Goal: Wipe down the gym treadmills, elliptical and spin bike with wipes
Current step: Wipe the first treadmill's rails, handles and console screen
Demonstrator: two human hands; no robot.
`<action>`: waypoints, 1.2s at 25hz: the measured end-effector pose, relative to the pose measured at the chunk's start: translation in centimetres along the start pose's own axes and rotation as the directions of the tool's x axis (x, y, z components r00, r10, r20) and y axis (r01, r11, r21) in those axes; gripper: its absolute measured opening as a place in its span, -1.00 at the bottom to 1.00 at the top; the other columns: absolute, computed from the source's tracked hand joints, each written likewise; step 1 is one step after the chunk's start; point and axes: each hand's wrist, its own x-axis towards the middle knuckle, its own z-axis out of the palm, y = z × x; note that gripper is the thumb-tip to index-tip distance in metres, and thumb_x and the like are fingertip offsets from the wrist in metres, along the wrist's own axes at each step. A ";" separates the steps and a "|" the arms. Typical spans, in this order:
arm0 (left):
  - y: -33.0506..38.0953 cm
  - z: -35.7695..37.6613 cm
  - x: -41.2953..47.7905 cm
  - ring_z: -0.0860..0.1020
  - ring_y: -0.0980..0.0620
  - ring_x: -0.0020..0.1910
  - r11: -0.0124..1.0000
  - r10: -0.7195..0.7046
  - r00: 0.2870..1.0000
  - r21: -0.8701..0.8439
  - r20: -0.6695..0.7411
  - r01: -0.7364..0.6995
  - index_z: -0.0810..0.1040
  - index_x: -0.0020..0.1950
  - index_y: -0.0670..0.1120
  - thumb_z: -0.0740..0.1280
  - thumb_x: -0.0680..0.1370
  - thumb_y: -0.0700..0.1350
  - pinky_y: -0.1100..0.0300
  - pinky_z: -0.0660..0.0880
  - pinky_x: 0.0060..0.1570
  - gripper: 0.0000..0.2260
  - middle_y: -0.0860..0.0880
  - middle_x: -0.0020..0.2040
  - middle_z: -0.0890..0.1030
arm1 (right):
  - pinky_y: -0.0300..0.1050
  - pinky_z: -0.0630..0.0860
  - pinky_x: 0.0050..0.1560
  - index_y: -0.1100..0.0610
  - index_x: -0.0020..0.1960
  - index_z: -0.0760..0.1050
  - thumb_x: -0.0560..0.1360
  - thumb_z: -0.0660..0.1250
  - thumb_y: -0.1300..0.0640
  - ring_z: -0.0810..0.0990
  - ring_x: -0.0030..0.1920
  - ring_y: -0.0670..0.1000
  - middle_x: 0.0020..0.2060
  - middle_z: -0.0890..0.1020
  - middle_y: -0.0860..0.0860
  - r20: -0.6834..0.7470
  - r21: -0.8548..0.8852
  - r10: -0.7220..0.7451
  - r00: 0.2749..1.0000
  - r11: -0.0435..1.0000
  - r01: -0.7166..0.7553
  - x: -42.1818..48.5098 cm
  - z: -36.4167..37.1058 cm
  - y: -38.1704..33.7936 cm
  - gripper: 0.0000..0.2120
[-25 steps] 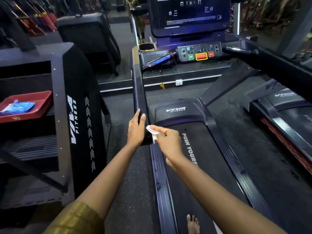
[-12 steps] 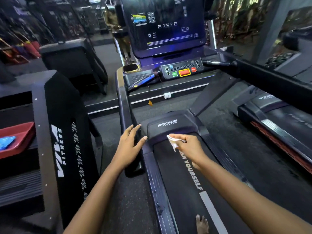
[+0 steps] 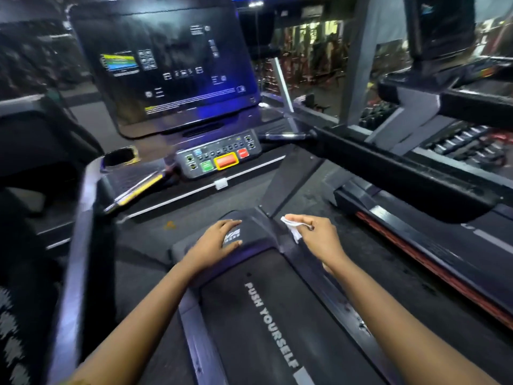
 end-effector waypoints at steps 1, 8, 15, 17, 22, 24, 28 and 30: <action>0.5 0.4 2.7 0.34 -0.05 0.41 1.000 0.028 1.000 0.002 0.006 -0.028 0.36 0.43 -0.16 0.21 0.50 0.13 0.48 0.06 0.24 -0.43 -0.14 0.40 0.40 | -0.19 0.50 0.02 0.01 0.01 0.66 0.46 0.20 0.33 0.62 0.00 -0.02 -0.16 0.69 -0.15 -0.026 -0.013 -0.003 1.000 1.000 0.003 2.0 -1.4 0.2 -0.65; 3.8 1.2 19.4 0.32 -0.10 0.42 0.961 0.266 0.964 0.082 -0.012 -0.264 0.35 0.44 -0.11 0.14 0.49 0.22 0.08 0.19 0.41 -0.38 -0.16 0.41 0.38 | -0.36 0.48 -0.19 0.04 0.03 0.65 0.47 0.18 0.36 0.62 -0.17 -0.11 -0.07 0.67 -0.15 -0.234 -0.080 -0.065 0.970 0.996 0.048 13.6 -8.0 -0.2 -0.63; 6.2 0.0 39.5 0.22 -0.13 0.48 0.817 0.534 0.845 0.252 0.007 -0.519 0.22 0.52 -0.08 0.34 0.54 0.01 -0.11 0.15 0.42 -0.41 -0.13 0.48 0.27 | -0.54 0.33 -0.33 0.13 0.04 0.65 0.46 0.18 0.40 0.48 -0.40 -0.33 -0.07 0.66 -0.08 -0.431 -0.227 -0.147 0.890 0.973 0.051 25.0 -10.6 -0.1 -0.66; 6.1 0.0 45.0 0.10 -0.08 0.52 0.762 0.573 0.815 0.314 0.080 -0.566 0.11 0.55 -0.03 0.33 0.54 0.04 -0.11 0.10 0.44 -0.35 -0.07 0.53 0.17 | -0.66 0.27 -0.14 0.20 0.03 0.65 0.44 0.19 0.45 0.54 -0.19 -0.36 -0.03 0.66 -0.01 -0.488 -0.304 -0.197 0.850 0.952 0.046 29.3 -10.3 -0.4 -0.66; 5.3 0.4 55.6 -0.05 -0.02 0.55 0.604 0.625 0.733 0.429 0.268 -0.672 -0.09 0.57 -0.01 0.31 0.53 0.12 -0.17 0.04 0.46 -0.22 -0.03 0.58 -0.02 | -0.35 0.19 0.30 0.27 0.19 0.55 0.47 0.15 0.43 0.49 0.27 0.06 0.22 0.55 0.15 -0.505 -0.492 -0.200 0.840 0.866 -0.090 39.4 -7.4 -0.1 -0.64; 5.2 1.0 57.4 -0.09 -0.01 0.55 0.568 0.637 0.704 0.425 0.315 -0.705 -0.11 0.57 -0.02 0.30 0.53 0.13 -0.14 -0.02 0.48 -0.22 -0.01 0.58 -0.05 | -0.26 0.12 0.35 0.26 0.31 0.43 0.58 0.10 0.30 0.36 0.36 0.07 0.33 0.45 0.15 -0.429 -0.592 -0.137 0.893 0.789 -0.164 41.7 -6.3 1.0 -0.67; 4.0 2.9 58.4 -0.15 -0.03 0.55 0.532 0.672 0.646 0.371 0.362 -0.761 -0.18 0.56 -0.01 0.29 0.54 0.10 -0.08 -0.08 0.48 -0.21 -0.02 0.58 -0.13 | -0.28 -0.19 0.42 0.24 0.48 0.12 0.63 0.01 0.28 0.04 0.50 0.04 0.49 0.16 0.11 -0.316 -0.739 -0.087 0.945 0.646 -0.188 42.2 -5.2 3.7 -0.57; 3.4 3.6 58.4 -0.17 -0.05 0.55 0.538 0.697 0.636 0.344 0.332 -0.769 -0.22 0.54 -0.02 0.29 0.54 0.11 -0.05 -0.12 0.48 -0.19 -0.04 0.58 -0.14 | -0.34 -0.34 0.36 0.22 0.51 0.05 0.63 0.00 0.30 -0.02 0.51 0.02 0.51 0.08 0.08 -0.299 -0.795 -0.113 0.947 0.579 -0.182 40.7 -5.6 4.5 -0.54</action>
